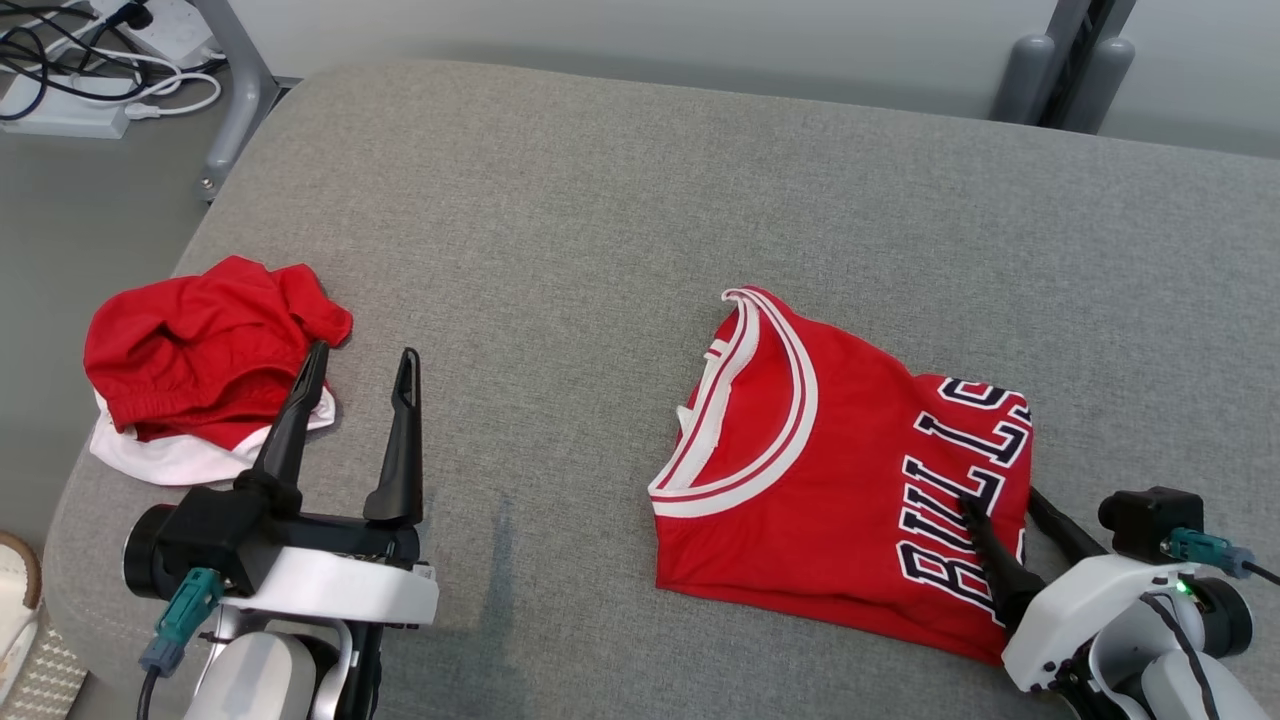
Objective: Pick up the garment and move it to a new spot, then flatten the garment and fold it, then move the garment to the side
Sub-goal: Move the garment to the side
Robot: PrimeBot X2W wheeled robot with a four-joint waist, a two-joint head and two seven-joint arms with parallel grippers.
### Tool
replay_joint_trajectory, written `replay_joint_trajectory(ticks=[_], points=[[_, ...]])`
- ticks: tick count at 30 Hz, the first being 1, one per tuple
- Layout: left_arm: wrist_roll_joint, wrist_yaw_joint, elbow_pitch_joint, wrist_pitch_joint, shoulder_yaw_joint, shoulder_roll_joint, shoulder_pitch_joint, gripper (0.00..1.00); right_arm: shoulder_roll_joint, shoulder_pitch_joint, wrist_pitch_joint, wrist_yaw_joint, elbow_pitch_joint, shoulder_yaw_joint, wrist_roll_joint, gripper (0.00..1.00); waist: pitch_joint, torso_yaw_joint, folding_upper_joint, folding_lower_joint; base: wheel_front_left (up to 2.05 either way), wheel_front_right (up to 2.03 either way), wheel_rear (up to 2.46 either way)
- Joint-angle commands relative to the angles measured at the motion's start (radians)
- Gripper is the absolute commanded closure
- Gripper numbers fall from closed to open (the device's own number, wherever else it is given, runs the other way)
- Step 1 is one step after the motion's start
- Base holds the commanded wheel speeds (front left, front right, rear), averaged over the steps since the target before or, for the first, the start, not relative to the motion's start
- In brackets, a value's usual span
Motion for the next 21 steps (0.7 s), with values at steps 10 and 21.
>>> replay_joint_trajectory(ticks=[10,21], points=[[0.017,-0.006,0.018,-0.016,0.016,0.017,-0.015,0.0,-0.05,-0.058,-0.076,-0.001,0.033,0.065,0.005,1.0,-0.007,-0.056,0.0,0.0,0.0,0.0,0.0],[0.022,-0.002,-0.006,-0.018,0.025,0.035,-0.012,0.0,-0.078,-0.057,-0.085,-0.001,-0.054,0.058,-0.053,1.0,0.028,-0.213,0.0,0.0,0.0,0.0,0.0]])
